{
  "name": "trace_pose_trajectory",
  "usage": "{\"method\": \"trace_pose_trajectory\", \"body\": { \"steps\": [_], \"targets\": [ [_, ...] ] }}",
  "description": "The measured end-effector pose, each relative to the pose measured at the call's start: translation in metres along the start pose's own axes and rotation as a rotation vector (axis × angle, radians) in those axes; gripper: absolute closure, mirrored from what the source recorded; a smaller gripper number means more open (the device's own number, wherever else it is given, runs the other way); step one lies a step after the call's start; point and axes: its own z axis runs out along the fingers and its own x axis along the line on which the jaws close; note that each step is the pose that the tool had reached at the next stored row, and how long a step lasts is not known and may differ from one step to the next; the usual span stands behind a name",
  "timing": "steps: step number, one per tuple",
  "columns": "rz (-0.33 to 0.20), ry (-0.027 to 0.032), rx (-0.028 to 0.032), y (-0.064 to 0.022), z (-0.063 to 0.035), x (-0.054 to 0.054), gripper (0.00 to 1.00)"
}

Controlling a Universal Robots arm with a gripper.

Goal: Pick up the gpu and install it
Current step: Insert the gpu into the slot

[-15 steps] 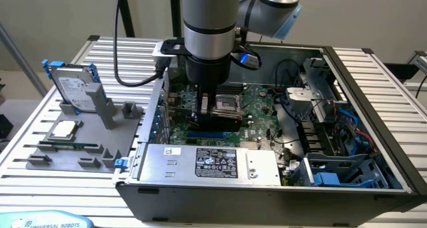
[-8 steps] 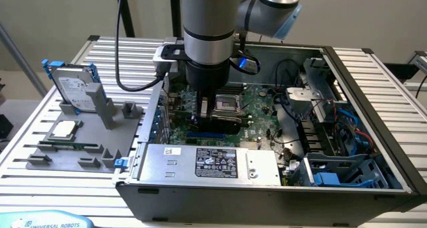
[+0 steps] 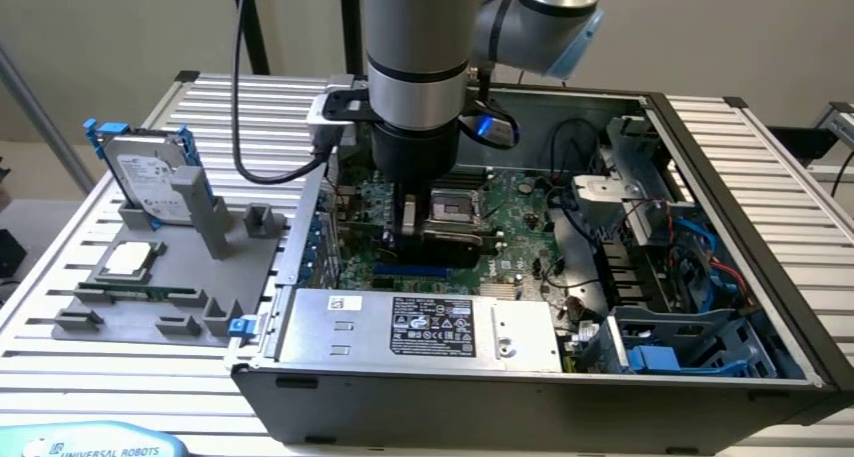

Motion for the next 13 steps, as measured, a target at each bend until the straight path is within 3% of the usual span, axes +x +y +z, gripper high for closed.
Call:
{"method": "trace_pose_trajectory", "body": {
  "steps": [13],
  "targets": [
    [-0.018,0.0012,-0.0006,0.0013,0.0060,-0.0002,0.73]
  ]
}}
